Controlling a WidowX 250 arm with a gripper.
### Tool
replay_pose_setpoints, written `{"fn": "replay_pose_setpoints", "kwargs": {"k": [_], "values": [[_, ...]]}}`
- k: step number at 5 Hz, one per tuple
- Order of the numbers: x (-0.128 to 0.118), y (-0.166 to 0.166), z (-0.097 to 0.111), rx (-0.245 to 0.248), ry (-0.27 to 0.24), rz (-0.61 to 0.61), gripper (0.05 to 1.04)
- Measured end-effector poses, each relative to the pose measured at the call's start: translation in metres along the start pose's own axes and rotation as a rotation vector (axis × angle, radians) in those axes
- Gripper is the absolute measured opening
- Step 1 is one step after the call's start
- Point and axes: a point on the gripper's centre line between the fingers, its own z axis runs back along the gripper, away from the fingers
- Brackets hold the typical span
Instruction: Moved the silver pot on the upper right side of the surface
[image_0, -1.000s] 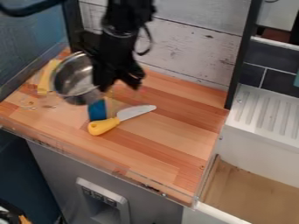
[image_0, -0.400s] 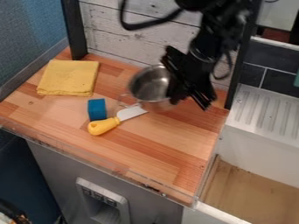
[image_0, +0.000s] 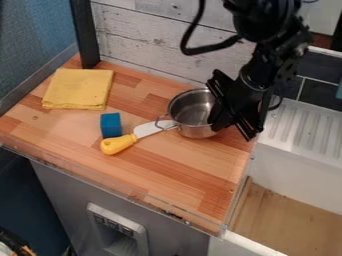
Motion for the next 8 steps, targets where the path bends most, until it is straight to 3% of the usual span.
{"fn": "replay_pose_setpoints", "kwargs": {"k": [2,3,5,6,8], "values": [[0.017,-0.003,-0.014,0.004,-0.009,-0.064,0.080],[0.016,-0.003,-0.014,0.006,-0.006,-0.083,0.237],[0.011,-0.006,-0.014,-0.010,-0.001,-0.091,0.821],[0.011,0.000,-0.001,-0.007,-0.027,-0.085,1.012],[0.003,0.026,0.043,-0.001,-0.129,-0.032,1.002]]}}
